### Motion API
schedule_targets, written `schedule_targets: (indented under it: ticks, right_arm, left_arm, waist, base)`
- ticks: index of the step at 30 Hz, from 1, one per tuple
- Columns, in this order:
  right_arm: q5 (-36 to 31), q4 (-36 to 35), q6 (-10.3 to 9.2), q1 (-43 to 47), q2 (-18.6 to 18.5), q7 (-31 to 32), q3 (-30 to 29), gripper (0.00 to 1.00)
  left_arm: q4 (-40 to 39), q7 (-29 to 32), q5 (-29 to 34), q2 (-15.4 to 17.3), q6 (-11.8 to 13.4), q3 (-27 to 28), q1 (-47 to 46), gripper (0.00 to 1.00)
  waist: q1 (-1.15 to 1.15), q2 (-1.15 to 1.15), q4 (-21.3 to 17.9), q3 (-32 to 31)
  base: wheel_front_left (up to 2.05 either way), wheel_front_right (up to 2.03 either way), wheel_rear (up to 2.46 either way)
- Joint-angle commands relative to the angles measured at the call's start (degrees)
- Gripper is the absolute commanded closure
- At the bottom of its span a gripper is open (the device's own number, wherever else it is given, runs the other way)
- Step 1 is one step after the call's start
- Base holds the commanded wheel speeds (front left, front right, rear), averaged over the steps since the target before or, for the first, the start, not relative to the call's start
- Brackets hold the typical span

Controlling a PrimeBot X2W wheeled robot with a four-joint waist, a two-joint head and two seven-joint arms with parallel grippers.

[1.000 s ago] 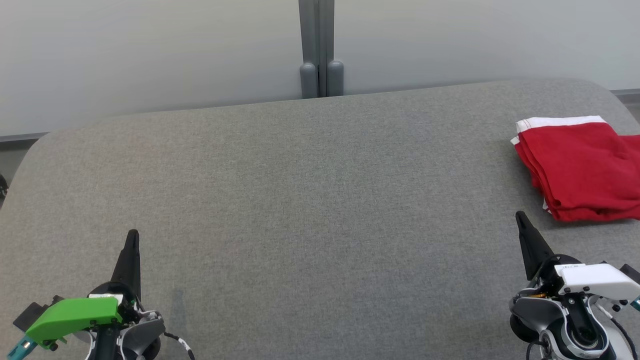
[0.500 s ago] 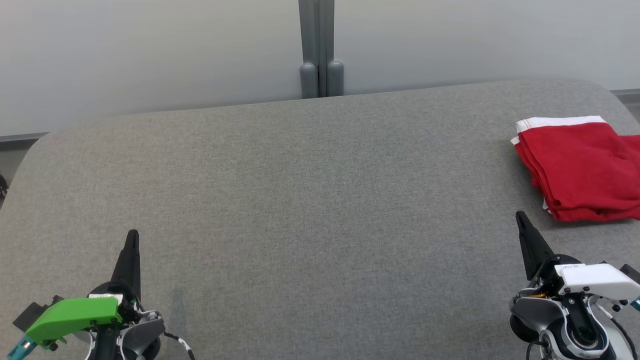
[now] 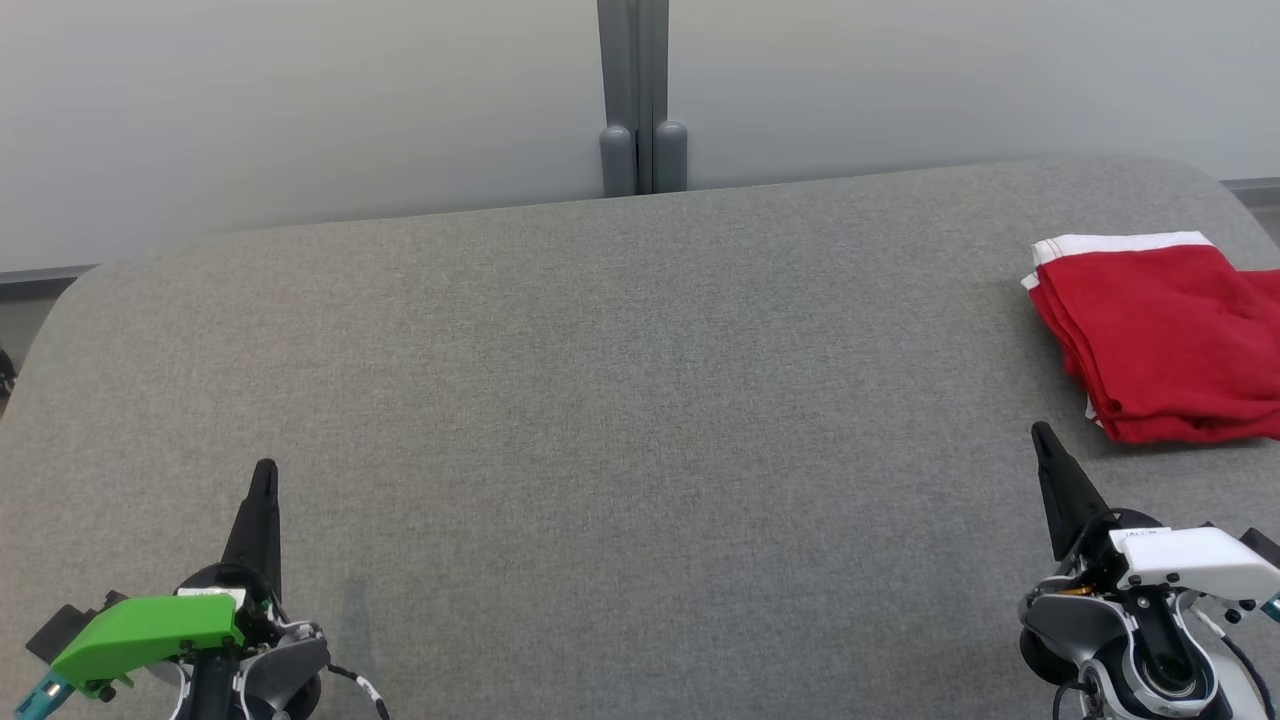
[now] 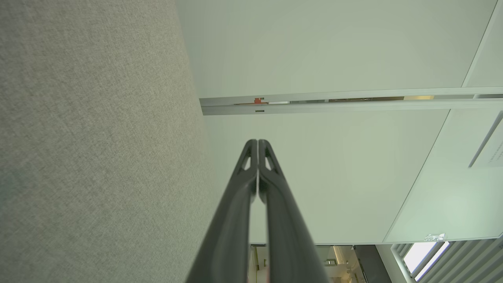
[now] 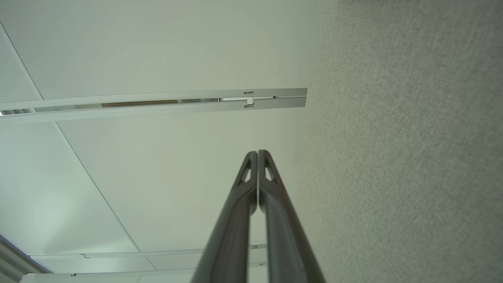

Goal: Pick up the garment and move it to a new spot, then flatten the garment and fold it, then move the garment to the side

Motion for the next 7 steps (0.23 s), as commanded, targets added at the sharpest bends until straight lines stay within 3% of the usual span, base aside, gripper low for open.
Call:
schedule_targets:
  ticks: [1,7]
  right_arm:
    - [-0.2,-0.3,0.02,-0.3,0.0,0.2,-0.1,1.00]
    - [-0.2,-0.3,0.02,-0.3,0.0,0.2,-0.1,1.00]
  left_arm:
    - [-0.1,0.3,0.0,0.2,-0.3,0.2,-0.6,1.00]
    - [-0.1,0.3,0.0,0.2,-0.3,0.2,-0.6,1.00]
  waist:
    - [0.00,0.00,0.0,0.0]
    - [0.00,0.00,0.0,0.0]
  base:
    - [0.00,0.00,0.00]
    - [0.00,0.00,0.00]
